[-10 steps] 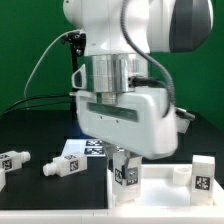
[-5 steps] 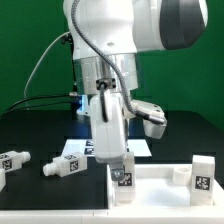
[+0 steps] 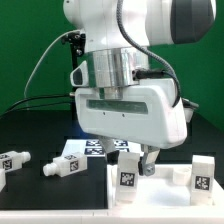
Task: Assemble square table
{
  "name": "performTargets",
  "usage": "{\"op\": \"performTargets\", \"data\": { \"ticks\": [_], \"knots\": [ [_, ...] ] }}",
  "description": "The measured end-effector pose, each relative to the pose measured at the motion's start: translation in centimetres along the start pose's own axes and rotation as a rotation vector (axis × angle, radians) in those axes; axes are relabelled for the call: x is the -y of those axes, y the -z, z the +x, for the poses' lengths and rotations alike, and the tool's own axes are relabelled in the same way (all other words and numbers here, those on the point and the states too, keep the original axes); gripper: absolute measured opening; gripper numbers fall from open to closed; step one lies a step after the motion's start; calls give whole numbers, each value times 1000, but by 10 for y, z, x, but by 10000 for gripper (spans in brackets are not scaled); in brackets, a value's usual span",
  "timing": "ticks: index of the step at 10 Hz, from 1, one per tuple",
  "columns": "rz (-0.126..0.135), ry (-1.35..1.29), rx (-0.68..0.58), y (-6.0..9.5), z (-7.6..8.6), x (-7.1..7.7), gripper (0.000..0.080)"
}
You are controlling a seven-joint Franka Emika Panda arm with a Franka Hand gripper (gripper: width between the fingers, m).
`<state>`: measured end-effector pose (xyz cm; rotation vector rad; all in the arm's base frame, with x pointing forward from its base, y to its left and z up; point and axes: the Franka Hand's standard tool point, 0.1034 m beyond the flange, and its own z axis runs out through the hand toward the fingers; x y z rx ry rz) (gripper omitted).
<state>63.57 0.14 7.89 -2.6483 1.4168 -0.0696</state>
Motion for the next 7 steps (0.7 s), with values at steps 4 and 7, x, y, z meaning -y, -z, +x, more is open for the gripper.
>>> {"op": "performTargets", "data": {
  "ticks": [4,7],
  "knots": [
    [-21,687,-21,-1,1,0,649],
    [-22,664,-22,-3,1,-1,394]
  ]
}}
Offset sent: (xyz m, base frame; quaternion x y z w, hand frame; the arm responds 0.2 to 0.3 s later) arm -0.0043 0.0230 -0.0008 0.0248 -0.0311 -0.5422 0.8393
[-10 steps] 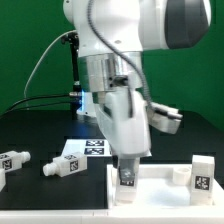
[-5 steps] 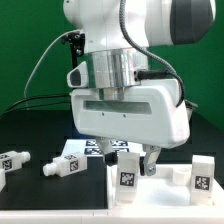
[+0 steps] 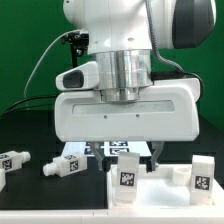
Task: Assemble square table
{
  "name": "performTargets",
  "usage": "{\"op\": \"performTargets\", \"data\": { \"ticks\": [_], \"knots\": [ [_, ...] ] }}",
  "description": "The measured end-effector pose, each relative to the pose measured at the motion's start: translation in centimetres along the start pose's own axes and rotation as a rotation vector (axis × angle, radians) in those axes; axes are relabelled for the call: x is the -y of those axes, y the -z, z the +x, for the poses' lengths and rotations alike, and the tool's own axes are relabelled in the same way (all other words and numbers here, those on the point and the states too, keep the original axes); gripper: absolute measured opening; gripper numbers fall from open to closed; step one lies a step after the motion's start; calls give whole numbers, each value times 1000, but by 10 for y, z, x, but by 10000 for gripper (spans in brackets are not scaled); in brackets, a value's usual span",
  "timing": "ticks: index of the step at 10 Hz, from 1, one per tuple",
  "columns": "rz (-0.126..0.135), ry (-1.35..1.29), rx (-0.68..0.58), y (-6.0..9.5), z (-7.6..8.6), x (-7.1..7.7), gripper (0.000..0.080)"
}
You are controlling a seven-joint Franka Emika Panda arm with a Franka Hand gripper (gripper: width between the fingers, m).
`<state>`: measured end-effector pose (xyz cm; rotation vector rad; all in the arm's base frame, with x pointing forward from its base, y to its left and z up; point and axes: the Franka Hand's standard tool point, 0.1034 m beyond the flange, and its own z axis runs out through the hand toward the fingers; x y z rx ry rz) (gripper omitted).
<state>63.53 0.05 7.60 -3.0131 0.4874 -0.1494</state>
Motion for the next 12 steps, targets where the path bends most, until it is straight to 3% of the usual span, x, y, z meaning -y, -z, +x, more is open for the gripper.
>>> {"op": "performTargets", "data": {
  "ticks": [1,2,6,9,11,12],
  "knots": [
    [0,-55,0,0,0,0,394],
    [-1,-141,0,0,0,-2,286],
    [1,-647,2,-1,3,-8,287],
    [41,-1203,77,-2,1,-6,287],
    [37,-1248,77,-2,0,-6,287],
    [38,-1222,76,-2,1,-6,365]
  ]
}}
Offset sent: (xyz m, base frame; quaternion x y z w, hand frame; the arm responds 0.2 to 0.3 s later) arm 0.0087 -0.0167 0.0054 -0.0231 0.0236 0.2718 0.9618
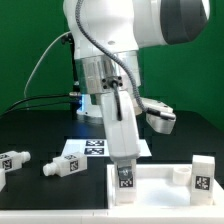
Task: Assemble square table
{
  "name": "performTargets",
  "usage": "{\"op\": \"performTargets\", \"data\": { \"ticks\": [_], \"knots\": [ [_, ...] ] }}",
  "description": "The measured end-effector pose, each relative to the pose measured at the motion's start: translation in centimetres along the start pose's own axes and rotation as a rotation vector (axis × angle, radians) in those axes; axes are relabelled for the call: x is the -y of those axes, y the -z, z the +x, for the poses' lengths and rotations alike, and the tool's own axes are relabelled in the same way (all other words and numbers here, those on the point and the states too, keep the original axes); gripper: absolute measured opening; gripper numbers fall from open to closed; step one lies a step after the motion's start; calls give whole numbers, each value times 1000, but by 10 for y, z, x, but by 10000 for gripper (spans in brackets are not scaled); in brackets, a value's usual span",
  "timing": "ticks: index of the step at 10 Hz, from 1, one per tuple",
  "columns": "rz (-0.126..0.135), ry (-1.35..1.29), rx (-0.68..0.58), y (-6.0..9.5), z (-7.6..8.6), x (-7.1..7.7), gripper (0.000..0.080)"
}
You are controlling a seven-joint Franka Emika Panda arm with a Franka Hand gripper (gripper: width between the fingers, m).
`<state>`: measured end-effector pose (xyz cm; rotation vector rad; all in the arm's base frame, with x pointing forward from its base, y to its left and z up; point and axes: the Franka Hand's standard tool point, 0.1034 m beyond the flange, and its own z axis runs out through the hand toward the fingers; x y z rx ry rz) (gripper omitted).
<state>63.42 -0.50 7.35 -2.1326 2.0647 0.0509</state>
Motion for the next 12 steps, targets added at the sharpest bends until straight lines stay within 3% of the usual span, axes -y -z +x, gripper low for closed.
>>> {"op": "performTargets", "data": {
  "ticks": [1,2,3,5,7,9,11,12],
  "knots": [
    [0,4,0,0,0,0,518],
    [2,218,-5,1,0,1,518],
    [0,453,0,2,-4,1,622],
    [-8,603,1,1,-5,0,645],
    [-7,836,-12,1,-2,1,649],
    [-36,1255,-28,2,4,2,649],
    [-42,1276,-25,2,4,1,637],
    [-43,1277,-26,2,4,1,463]
  ]
}}
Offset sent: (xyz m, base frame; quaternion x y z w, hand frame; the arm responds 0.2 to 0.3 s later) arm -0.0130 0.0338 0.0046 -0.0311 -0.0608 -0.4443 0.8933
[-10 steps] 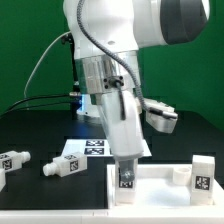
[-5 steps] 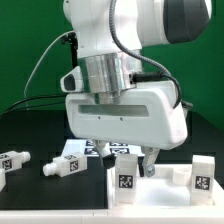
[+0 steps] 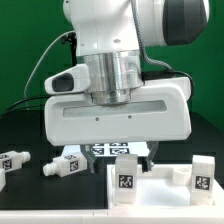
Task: Assemble square table
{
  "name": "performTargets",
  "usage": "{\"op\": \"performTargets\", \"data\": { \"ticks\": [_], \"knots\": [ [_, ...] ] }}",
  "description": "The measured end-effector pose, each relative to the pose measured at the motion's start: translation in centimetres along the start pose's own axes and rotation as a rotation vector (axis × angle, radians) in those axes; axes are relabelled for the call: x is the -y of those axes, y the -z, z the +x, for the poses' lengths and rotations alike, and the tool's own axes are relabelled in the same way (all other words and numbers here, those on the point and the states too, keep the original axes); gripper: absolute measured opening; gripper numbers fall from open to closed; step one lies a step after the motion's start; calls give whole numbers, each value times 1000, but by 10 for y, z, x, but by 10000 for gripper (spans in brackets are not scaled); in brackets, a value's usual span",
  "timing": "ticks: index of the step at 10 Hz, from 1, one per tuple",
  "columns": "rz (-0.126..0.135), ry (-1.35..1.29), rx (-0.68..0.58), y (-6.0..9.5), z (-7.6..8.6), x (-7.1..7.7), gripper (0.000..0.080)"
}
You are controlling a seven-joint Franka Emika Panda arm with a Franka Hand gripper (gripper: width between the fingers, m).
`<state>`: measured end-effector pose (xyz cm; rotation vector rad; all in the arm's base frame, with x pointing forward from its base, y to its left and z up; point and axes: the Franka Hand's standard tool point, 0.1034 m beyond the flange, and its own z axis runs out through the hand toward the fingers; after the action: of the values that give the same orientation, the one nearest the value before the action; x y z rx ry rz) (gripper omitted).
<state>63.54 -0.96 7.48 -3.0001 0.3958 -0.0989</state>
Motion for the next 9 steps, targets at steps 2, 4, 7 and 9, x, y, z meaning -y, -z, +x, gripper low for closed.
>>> {"op": "performTargets", "data": {
  "ticks": [2,4,7,9],
  "knots": [
    [1,-118,0,0,0,0,282],
    [1,-243,0,-1,0,0,282],
    [-3,-748,13,-2,-1,0,282],
    [-6,-1225,34,-3,0,2,282]
  ]
}}
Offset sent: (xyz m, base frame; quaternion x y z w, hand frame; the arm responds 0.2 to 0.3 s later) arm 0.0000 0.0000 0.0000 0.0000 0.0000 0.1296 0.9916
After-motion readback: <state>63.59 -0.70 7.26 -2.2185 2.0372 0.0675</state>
